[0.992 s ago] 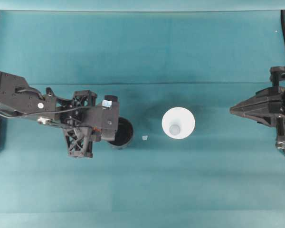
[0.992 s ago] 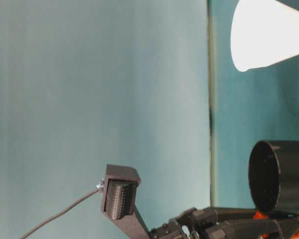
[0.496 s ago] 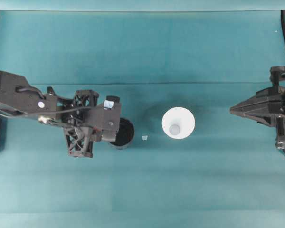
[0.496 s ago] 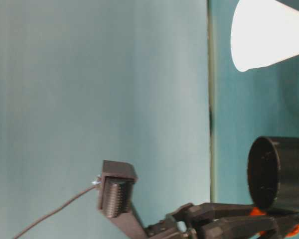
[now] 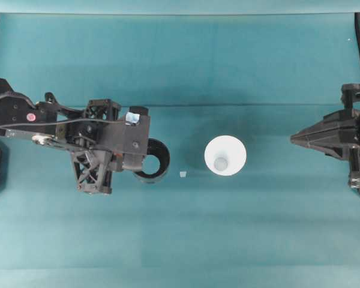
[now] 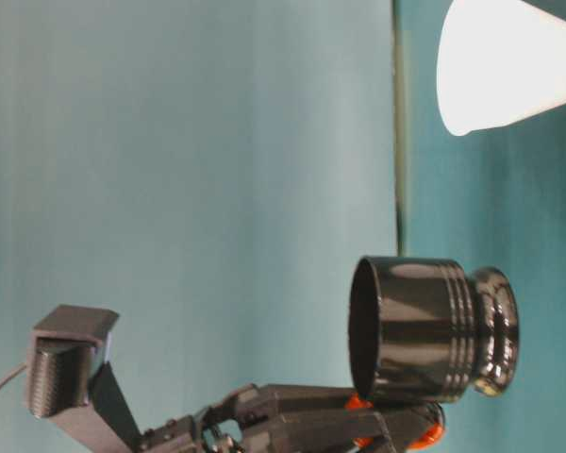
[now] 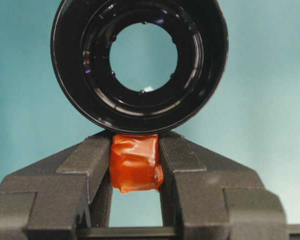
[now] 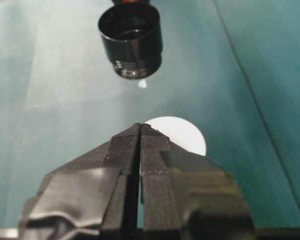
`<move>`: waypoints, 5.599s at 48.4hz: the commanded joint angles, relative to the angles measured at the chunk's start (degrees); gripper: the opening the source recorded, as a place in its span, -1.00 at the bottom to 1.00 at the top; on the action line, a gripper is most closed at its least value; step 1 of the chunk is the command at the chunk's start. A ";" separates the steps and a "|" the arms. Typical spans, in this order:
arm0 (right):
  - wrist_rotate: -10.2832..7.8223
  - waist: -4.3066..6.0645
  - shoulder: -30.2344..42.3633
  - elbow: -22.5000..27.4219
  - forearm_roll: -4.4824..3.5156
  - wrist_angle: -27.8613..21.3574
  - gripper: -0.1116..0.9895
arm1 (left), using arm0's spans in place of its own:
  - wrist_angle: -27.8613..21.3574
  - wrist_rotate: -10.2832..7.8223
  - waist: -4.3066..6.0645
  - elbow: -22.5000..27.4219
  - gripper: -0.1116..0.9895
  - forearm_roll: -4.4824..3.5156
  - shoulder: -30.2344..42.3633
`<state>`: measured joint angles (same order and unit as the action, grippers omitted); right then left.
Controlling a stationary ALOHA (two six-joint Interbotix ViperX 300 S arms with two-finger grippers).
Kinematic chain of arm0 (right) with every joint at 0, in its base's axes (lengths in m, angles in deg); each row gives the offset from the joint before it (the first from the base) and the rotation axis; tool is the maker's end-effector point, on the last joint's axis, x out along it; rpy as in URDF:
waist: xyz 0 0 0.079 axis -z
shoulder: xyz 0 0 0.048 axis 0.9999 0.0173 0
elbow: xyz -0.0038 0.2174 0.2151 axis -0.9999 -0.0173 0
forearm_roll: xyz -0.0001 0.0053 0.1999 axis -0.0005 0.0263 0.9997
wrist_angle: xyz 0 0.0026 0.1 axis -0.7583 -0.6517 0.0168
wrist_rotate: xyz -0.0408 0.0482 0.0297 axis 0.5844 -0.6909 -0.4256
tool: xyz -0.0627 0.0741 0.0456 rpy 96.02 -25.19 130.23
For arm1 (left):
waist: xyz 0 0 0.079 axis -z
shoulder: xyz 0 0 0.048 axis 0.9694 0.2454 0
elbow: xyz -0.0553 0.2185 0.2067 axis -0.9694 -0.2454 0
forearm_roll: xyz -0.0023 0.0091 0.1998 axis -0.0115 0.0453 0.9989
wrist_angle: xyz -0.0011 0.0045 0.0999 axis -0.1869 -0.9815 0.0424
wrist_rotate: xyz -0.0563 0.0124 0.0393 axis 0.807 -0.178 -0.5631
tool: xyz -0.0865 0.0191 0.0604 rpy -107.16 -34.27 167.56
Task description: Put the paper cup into the moved red handle cup holder.
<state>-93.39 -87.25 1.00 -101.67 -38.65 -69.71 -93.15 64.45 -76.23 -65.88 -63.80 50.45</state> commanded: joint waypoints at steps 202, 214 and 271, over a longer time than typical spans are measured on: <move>-5.36 0.35 1.85 3.52 -0.35 -11.25 -0.96 | 2.64 0.70 0.35 -1.49 0.94 0.09 -9.84; -5.62 0.97 9.14 11.07 -0.35 -20.57 -0.70 | 2.81 0.79 0.53 -3.08 0.94 0.09 -11.78; -9.40 7.03 53.96 28.74 0.35 -24.17 0.99 | 3.34 3.78 0.79 -6.15 0.94 0.09 -13.89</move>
<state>-102.27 -80.66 53.64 -73.72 -38.38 -94.32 -90.42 68.14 -75.70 -72.38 -63.89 37.70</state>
